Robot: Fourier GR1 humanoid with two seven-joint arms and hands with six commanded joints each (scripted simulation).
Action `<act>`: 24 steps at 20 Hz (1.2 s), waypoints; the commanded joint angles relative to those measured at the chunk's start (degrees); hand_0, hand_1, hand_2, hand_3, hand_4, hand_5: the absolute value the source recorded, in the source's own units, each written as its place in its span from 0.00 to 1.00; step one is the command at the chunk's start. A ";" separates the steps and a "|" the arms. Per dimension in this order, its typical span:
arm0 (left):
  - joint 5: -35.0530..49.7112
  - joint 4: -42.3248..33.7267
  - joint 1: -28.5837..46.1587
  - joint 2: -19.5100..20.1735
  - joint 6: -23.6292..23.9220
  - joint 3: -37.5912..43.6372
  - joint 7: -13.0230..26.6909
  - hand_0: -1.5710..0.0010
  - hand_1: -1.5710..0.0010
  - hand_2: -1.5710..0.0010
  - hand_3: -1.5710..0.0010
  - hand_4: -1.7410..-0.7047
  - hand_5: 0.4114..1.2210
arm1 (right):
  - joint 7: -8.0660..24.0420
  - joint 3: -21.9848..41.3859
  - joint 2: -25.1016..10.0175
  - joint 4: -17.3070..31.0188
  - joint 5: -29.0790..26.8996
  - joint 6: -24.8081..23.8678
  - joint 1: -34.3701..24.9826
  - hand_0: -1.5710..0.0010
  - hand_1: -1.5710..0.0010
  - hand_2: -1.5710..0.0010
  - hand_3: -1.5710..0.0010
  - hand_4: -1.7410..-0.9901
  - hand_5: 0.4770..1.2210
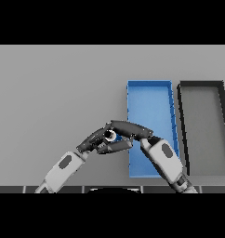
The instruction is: Pick up the blue pipe and place it into the blue bin.
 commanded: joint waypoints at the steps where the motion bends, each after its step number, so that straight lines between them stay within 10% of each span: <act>1: -1.83 0.39 -1.09 0.94 -0.17 -0.05 0.02 0.26 0.31 0.38 0.32 0.20 1.00 | 0.80 -0.67 0.77 0.75 -1.06 -0.25 -0.49 0.02 0.02 0.02 0.03 0.34 0.94; 5: -4.86 1.40 -2.85 3.56 -3.09 -1.56 -1.47 0.70 0.72 0.75 0.72 0.58 0.96 | 3.15 -1.58 2.46 -0.21 -0.28 1.25 -0.51 0.01 0.01 0.01 0.01 0.33 0.98; 8: -6.25 1.83 -3.20 3.82 -2.48 -2.46 0.41 0.85 0.86 0.87 0.86 0.72 0.64 | 2.80 -2.51 3.92 -0.42 -0.37 2.80 0.23 0.00 0.00 0.00 0.01 0.33 0.99; 12: -6.64 2.11 -3.61 4.31 -1.74 -2.16 2.60 0.94 0.94 0.95 0.94 0.81 0.35 | 0.27 -3.25 4.91 -0.97 1.51 3.62 0.73 0.00 0.00 0.00 0.00 0.33 1.00; 19: -4.53 1.72 -2.39 3.91 -1.56 -1.89 5.64 0.99 0.99 0.99 0.99 0.81 0.19 | 2.34 -4.44 7.13 -1.35 0.03 4.04 0.96 0.00 0.00 0.00 0.00 0.34 1.00; 24: -4.62 2.90 -2.63 3.23 -1.51 -1.97 6.95 1.00 1.00 1.00 1.00 0.80 0.15 | 11.39 -7.79 6.12 -3.26 -12.22 -1.01 -2.90 0.00 0.00 0.00 0.00 0.21 1.00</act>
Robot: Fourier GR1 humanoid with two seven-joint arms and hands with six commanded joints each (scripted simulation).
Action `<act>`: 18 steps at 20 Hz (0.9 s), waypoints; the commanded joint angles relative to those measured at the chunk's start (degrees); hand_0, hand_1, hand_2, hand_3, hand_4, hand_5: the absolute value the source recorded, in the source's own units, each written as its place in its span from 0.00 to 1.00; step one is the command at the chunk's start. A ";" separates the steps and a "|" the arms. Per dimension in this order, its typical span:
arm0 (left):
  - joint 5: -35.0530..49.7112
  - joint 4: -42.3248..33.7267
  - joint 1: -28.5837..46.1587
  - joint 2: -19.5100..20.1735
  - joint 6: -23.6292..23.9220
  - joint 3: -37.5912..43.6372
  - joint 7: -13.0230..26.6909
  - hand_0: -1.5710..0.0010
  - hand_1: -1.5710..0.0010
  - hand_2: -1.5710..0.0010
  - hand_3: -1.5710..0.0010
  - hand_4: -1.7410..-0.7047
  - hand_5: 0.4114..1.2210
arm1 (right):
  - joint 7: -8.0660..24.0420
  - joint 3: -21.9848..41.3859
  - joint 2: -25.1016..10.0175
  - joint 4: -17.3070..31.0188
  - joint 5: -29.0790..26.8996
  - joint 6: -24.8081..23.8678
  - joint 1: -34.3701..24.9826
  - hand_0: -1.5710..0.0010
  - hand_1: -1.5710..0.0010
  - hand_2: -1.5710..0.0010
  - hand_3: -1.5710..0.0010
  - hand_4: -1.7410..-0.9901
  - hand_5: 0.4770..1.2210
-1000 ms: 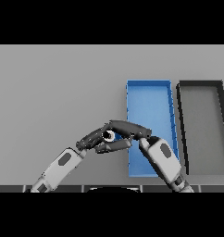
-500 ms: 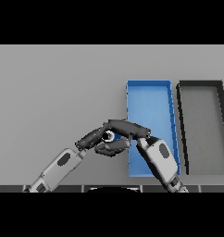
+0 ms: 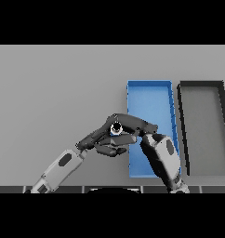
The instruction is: Pick up the blue pipe and place it into the blue bin.
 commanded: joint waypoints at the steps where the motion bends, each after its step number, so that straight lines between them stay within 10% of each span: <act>1: -0.07 0.24 0.46 0.06 -0.04 -0.17 0.07 1.00 1.00 1.00 1.00 0.80 0.14 | 2.48 -0.33 -0.33 -1.10 -2.83 -2.05 -1.25 0.00 0.00 0.00 0.00 0.17 1.00; 8: 0.61 -1.77 0.98 0.60 -0.57 -0.50 1.21 1.00 1.00 1.00 1.00 0.80 0.11 | 2.40 -8.65 -13.66 2.27 -23.13 -16.53 -18.95 0.00 0.00 0.00 0.00 0.04 0.88; 14: 0.91 -2.04 1.77 1.72 -1.33 -0.34 -0.32 1.00 1.00 1.00 1.00 0.80 0.10 | -0.56 -15.23 -19.73 14.69 -16.15 -24.13 -30.18 0.00 0.00 0.00 0.00 0.01 0.87; 18: 1.15 -2.07 2.12 1.56 -1.11 -0.14 0.01 1.00 1.00 1.00 1.00 0.80 0.09 | -0.41 -17.77 -22.36 23.57 -10.63 -23.74 -26.66 0.00 0.00 0.00 0.00 0.00 0.88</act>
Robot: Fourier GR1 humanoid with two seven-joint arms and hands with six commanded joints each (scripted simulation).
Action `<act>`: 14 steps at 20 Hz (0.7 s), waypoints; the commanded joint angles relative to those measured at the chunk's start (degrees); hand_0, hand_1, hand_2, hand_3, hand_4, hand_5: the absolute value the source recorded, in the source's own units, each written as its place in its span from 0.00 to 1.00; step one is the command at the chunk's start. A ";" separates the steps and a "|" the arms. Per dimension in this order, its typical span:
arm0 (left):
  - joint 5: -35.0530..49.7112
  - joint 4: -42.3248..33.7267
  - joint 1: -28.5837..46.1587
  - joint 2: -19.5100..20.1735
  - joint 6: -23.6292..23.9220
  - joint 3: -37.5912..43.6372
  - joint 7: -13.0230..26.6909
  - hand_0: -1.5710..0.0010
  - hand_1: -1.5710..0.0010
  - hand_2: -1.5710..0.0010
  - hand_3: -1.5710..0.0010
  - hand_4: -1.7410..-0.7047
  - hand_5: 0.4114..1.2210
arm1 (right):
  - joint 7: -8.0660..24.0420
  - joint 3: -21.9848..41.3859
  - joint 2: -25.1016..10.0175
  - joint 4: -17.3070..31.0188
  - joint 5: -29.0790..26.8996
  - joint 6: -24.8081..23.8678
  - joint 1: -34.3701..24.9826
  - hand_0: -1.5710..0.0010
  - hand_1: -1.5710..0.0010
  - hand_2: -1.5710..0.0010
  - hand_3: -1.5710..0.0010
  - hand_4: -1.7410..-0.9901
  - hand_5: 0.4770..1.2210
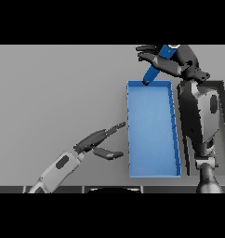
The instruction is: Pick up the blue pipe and place it into the blue bin.
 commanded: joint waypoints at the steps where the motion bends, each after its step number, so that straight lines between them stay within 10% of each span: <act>1: 0.21 -0.76 -0.06 0.02 0.12 0.07 0.34 1.00 1.00 1.00 1.00 0.81 0.10 | -0.30 -0.31 0.23 0.76 0.38 0.15 1.85 0.00 0.00 0.00 0.00 0.00 0.87; 9: 0.57 0.30 -0.63 -0.20 0.01 0.68 0.59 1.00 1.00 1.00 1.00 0.82 0.07 | 4.91 1.33 1.17 1.76 5.67 -4.44 17.11 0.00 0.00 0.00 0.00 0.00 0.86; 14: 0.34 0.51 -0.10 -0.42 -0.05 0.21 0.37 1.00 1.00 1.00 1.00 0.83 0.06 | 4.92 10.82 -4.39 4.36 1.17 -7.93 24.37 0.00 0.00 0.00 0.00 0.11 0.87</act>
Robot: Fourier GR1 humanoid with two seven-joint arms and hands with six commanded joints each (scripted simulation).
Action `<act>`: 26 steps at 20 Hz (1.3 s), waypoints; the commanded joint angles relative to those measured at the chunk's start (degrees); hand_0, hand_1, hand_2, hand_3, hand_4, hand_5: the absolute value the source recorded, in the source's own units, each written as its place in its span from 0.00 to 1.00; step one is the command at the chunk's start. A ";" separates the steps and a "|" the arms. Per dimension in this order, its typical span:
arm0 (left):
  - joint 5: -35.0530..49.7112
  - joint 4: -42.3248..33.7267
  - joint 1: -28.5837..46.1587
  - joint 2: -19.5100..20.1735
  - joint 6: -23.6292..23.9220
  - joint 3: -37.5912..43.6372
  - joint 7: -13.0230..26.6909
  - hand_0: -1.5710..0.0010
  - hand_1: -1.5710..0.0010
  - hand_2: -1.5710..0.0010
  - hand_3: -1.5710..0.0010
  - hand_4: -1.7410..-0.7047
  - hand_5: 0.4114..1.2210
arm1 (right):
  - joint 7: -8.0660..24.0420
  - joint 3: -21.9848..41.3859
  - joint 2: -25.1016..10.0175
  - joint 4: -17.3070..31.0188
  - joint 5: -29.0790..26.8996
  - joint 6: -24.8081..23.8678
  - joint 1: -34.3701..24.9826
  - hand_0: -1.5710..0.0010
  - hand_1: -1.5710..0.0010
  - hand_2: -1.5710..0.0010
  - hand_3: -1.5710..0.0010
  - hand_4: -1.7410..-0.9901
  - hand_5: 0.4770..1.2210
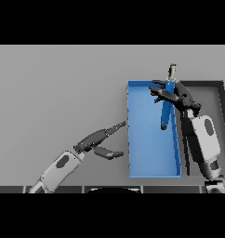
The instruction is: Pick up the blue pipe and place it into the blue bin.
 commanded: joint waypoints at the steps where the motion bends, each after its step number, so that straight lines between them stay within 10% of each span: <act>1: -0.42 0.02 0.04 -0.30 0.48 -0.14 0.04 1.00 1.00 1.00 1.00 0.83 0.06 | 0.00 2.31 -0.76 0.24 -0.58 -0.71 0.74 0.00 0.00 0.00 0.00 0.16 0.87; 4: 0.03 0.25 -0.67 -0.12 0.08 0.23 0.58 1.00 1.00 1.00 1.00 0.83 0.05 | 0.00 12.58 -6.35 2.96 -6.64 -5.03 1.51 0.00 0.07 0.11 0.29 0.26 0.88; 7: -0.42 -0.52 0.28 0.19 0.26 -0.21 -0.17 1.00 1.00 1.00 1.00 0.83 0.05 | 0.00 24.73 -12.54 5.82 -18.12 -10.13 -1.42 0.47 0.52 0.55 0.63 0.46 0.94; 10: 0.38 -0.44 -0.24 0.12 0.32 0.42 1.38 1.00 1.00 1.00 1.00 0.82 0.05 | 0.00 32.08 -14.63 6.51 -21.26 -9.13 -4.89 0.73 0.76 0.77 0.81 0.66 0.81; 19: 0.51 0.41 -0.58 -0.65 -0.01 0.26 0.72 1.00 1.00 1.00 1.00 0.80 0.06 | -4.15 38.71 -15.46 9.42 -10.25 -6.30 -6.34 0.96 0.97 0.97 0.97 0.82 0.35; 26: 0.68 -0.39 0.15 -0.65 0.40 0.20 1.10 1.00 1.00 1.00 1.00 0.79 0.07 | -4.88 38.16 -15.18 10.23 -10.20 -6.82 -6.95 0.99 0.99 0.99 0.99 0.81 0.27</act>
